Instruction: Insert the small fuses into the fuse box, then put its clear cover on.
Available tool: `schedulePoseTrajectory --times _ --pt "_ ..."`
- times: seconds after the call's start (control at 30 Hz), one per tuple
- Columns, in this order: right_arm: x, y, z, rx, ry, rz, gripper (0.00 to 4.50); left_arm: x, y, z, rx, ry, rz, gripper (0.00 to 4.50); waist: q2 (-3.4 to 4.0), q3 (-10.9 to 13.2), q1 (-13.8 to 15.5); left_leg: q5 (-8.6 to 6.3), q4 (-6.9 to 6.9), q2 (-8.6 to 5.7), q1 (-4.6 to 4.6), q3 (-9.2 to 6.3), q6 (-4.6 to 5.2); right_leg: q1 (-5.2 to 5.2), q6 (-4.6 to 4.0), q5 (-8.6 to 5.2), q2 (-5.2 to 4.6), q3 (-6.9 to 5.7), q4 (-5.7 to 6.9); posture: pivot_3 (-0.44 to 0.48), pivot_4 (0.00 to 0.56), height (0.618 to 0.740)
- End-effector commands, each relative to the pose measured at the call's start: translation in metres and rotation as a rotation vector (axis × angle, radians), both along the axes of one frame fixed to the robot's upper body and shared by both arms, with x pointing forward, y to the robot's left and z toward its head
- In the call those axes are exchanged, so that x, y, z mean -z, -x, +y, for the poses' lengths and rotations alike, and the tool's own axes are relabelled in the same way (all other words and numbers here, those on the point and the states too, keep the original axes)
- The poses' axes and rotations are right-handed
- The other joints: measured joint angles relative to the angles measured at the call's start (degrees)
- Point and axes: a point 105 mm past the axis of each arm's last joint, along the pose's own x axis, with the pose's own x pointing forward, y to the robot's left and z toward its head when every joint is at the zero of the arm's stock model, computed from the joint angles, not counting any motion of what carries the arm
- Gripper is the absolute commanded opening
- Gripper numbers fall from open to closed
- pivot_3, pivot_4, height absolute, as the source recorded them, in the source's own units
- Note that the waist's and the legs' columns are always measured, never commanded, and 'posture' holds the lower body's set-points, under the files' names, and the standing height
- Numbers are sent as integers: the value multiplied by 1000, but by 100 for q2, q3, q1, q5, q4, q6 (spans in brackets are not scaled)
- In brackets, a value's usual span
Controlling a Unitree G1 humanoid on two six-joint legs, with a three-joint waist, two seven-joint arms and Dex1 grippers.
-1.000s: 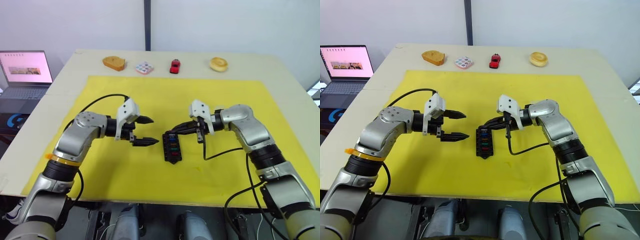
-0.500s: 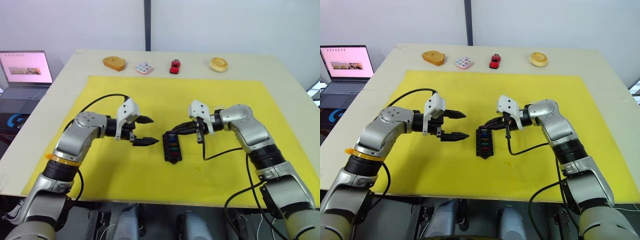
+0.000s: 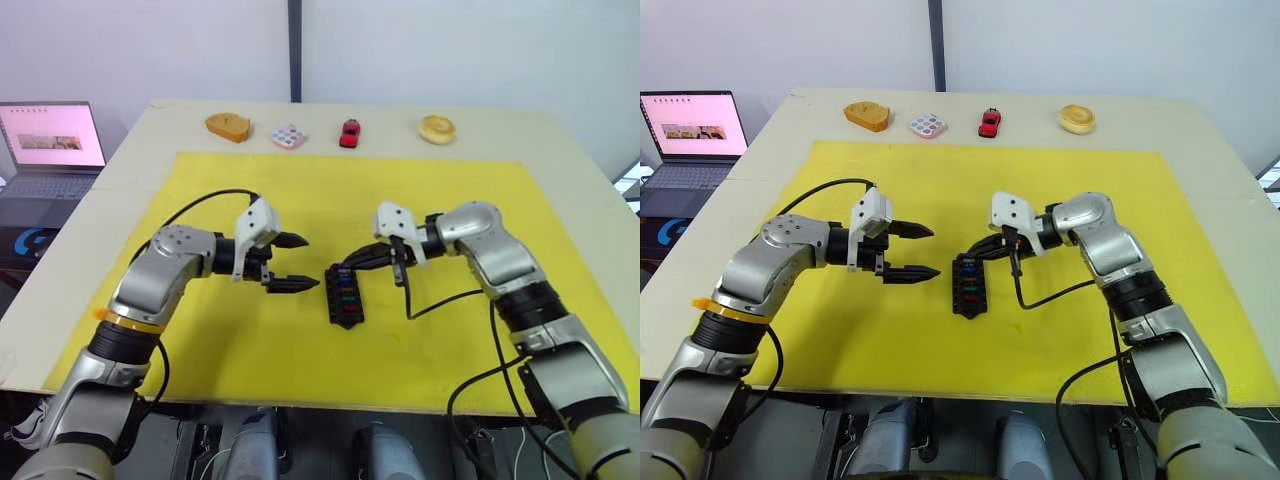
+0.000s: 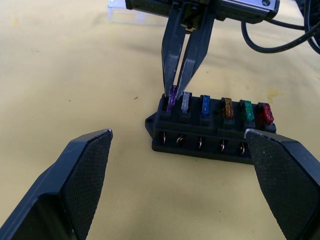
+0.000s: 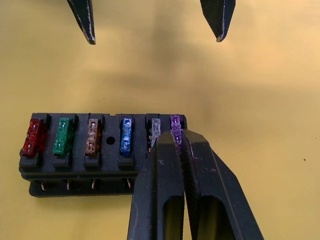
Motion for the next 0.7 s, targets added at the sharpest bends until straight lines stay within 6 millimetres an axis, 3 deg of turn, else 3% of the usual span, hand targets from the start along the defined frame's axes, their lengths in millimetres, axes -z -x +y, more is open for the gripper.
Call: schedulePoseTrajectory --times 0.03,0.33,0.7 --pt "22 7 -1 -19 70 78 0 -5 1 1 1 8 -34 4457 0 0 -1 0 0 0 0 0 0 1 0 0 0 0 0 0 150 740" --pt "25 15 -4 -29 65 94 0 -3 0 3 -8 8 -41 4457 1 -1 4 0 0 0 2 -1 0 4 0 0 0 0 0 0 150 740" --pt "-1 11 4 -10 -75 51 0 -4 -1 2 -7 6 -53 4457 1 -1 0 0 -1 0 2 -1 0 2 0 0 0 0 0 0 150 740"
